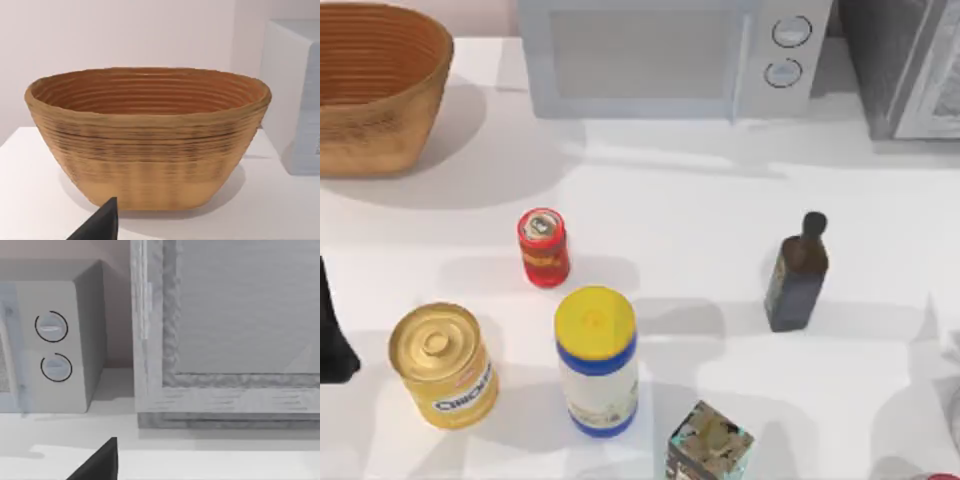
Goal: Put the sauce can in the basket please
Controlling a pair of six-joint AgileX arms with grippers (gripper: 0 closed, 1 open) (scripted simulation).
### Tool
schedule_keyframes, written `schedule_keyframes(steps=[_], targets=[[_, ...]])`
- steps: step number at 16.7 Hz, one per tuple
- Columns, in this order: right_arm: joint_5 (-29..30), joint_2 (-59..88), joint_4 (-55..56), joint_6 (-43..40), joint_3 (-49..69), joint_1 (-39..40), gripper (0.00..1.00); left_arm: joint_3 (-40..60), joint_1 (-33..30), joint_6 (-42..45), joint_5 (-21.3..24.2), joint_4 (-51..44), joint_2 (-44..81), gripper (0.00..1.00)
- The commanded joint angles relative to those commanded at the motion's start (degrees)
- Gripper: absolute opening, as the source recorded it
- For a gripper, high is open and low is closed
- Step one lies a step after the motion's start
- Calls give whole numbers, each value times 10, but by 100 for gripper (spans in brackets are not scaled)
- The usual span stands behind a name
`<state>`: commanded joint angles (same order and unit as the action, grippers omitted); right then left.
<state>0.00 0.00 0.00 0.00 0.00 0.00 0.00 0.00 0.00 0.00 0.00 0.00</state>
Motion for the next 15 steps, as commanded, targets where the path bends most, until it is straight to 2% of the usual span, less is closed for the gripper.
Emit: schedule_keyframes(steps=[4,7,15], targets=[[0,0,0,0,0,0,100,10,0,12,5,-8,17,100],[0,0,0,0,0,0,100,51,5,60,23,-39,84,100],[0,0,0,0,0,0,100,265,32,301,115,-180,438,100]])
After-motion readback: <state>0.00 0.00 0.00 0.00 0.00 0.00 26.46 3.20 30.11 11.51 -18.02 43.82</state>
